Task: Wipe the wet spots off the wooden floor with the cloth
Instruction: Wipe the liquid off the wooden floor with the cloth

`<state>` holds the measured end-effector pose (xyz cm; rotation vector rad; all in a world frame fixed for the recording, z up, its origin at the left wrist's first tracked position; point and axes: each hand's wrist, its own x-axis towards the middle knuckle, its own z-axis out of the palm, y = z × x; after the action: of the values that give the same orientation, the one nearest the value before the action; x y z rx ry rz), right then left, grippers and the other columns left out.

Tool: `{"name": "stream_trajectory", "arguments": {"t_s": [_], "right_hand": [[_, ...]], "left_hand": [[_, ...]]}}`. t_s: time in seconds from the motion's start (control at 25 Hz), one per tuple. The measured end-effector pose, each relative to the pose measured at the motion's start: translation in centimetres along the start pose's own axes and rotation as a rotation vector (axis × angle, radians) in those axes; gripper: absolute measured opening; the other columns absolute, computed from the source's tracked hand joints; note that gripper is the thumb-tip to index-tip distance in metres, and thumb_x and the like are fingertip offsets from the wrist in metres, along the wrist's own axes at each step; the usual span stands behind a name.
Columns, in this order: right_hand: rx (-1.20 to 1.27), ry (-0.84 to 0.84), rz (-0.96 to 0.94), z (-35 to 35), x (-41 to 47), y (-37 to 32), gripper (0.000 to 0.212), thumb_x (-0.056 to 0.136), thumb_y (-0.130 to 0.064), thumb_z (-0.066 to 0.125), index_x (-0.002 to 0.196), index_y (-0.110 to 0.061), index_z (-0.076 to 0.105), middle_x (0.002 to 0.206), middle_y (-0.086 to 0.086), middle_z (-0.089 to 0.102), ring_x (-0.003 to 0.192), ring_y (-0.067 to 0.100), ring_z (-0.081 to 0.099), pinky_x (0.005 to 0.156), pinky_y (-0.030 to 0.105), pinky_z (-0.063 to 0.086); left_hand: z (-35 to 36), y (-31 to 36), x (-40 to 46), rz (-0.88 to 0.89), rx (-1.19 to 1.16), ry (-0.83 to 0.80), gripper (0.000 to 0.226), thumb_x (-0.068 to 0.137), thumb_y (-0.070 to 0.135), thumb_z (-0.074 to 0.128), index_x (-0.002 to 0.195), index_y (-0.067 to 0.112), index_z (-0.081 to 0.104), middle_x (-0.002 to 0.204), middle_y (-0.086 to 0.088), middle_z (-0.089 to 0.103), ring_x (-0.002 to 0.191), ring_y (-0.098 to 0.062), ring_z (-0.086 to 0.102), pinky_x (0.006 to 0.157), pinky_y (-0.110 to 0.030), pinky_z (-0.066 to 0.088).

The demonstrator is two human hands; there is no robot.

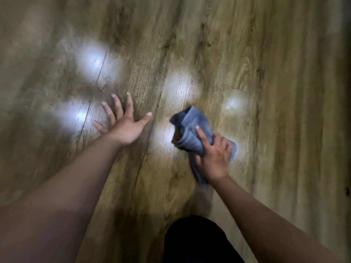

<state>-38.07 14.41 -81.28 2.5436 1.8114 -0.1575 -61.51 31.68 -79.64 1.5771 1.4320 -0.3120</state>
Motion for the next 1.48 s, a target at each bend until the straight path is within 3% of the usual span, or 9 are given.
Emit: {"name": "stream_trajectory", "arguments": {"t_s": [0.16, 0.28, 0.48, 0.6, 0.72, 0.84, 1.0, 1.2, 1.48], "right_hand": [[-0.008, 0.048, 0.577, -0.9, 2.1, 10.3, 0.07, 0.087, -0.045, 0.06, 0.152, -0.035, 0.036, 0.129, 0.023, 0.047, 0.109, 0.042, 0.046, 0.095, 0.053, 0.032], [-0.042, 0.097, 0.774, 0.2, 3.3, 10.3, 0.069, 0.086, -0.048, 0.057, 0.15, -0.039, 0.033, 0.129, 0.02, 0.045, 0.11, 0.04, 0.044, 0.096, 0.053, 0.029], [-0.003, 0.136, 0.761, 1.0, 2.7, 8.6, 0.07, 0.08, -0.055, 0.045, 0.147, -0.04, 0.033, 0.132, 0.02, 0.042, 0.112, 0.04, 0.04, 0.098, 0.056, 0.023], [0.018, 0.118, 0.609, 0.5, 3.6, 9.4, 0.071, 0.079, -0.055, 0.044, 0.148, -0.039, 0.032, 0.132, 0.021, 0.042, 0.111, 0.04, 0.04, 0.097, 0.056, 0.024], [-0.052, 0.116, 0.128, 0.3, 3.8, 11.9, 0.075, 0.076, -0.052, 0.051, 0.148, -0.036, 0.038, 0.126, 0.018, 0.043, 0.105, 0.038, 0.043, 0.092, 0.052, 0.03], [-0.01, 0.12, -0.003, 0.3, 5.0, 13.7, 0.076, 0.073, -0.055, 0.053, 0.146, -0.038, 0.041, 0.124, 0.016, 0.047, 0.103, 0.036, 0.045, 0.091, 0.053, 0.033], [0.022, 0.133, -0.011, 0.3, 7.5, 15.1, 0.077, 0.071, -0.057, 0.058, 0.145, -0.04, 0.043, 0.125, 0.014, 0.053, 0.105, 0.037, 0.049, 0.091, 0.053, 0.036], [0.024, 0.197, 0.139, 0.1, 13.8, 17.3, 0.074, 0.073, -0.058, 0.053, 0.144, -0.041, 0.044, 0.123, 0.011, 0.051, 0.103, 0.032, 0.045, 0.094, 0.05, 0.032], [0.002, 0.264, 0.451, -1.1, 28.1, 22.6, 0.067, 0.079, -0.059, 0.046, 0.144, -0.043, 0.04, 0.124, 0.01, 0.048, 0.106, 0.034, 0.044, 0.096, 0.051, 0.03]], "left_hand": [[1.5, -1.1, 0.5, -0.029, 0.244, -0.016, 0.121, 0.077, 0.089, 0.046, 0.142, 0.041, -0.044, 0.137, 0.007, -0.065, 0.128, -0.026, -0.059, 0.101, -0.072, -0.027], [1.7, -0.8, 0.6, -0.015, 0.247, 0.029, 0.123, 0.075, 0.09, 0.047, 0.138, 0.042, -0.048, 0.134, 0.008, -0.067, 0.124, -0.025, -0.061, 0.089, -0.066, -0.035], [2.1, -0.7, 0.8, -0.061, 0.259, 0.036, 0.122, 0.078, 0.087, 0.049, 0.14, 0.042, -0.046, 0.137, 0.009, -0.065, 0.128, -0.026, -0.059, 0.088, -0.063, -0.036], [2.7, 0.4, 0.8, -0.068, 0.279, 0.269, 0.109, 0.079, 0.075, 0.057, 0.157, 0.031, -0.004, 0.163, 0.002, -0.029, 0.149, -0.029, -0.03, 0.105, -0.072, -0.024], [3.1, 4.4, 2.4, 0.31, 0.38, 0.449, 0.073, 0.087, 0.055, 0.059, 0.147, 0.023, 0.031, 0.164, -0.008, 0.009, 0.154, -0.027, -0.003, 0.119, -0.066, -0.009], [3.5, 10.1, 5.8, 0.652, 0.452, 0.391, 0.059, 0.096, 0.047, 0.047, 0.149, 0.022, 0.039, 0.165, -0.009, 0.016, 0.156, -0.026, -0.001, 0.125, -0.052, -0.005], [4.0, 16.5, 9.9, 0.744, 0.44, 0.35, 0.059, 0.101, 0.05, 0.036, 0.152, 0.02, 0.036, 0.165, -0.005, 0.017, 0.155, -0.019, -0.003, 0.124, -0.039, -0.009], [2.4, 18.3, 14.6, 0.759, 0.446, 0.453, 0.052, 0.099, 0.044, 0.039, 0.134, 0.01, 0.057, 0.147, -0.012, 0.048, 0.141, -0.033, 0.037, 0.113, -0.051, 0.028], [2.6, 17.7, 15.9, 0.741, 0.537, 0.507, 0.049, 0.094, 0.041, 0.044, 0.126, 0.009, 0.063, 0.141, -0.013, 0.054, 0.122, -0.038, 0.05, 0.092, -0.053, 0.036]]}}
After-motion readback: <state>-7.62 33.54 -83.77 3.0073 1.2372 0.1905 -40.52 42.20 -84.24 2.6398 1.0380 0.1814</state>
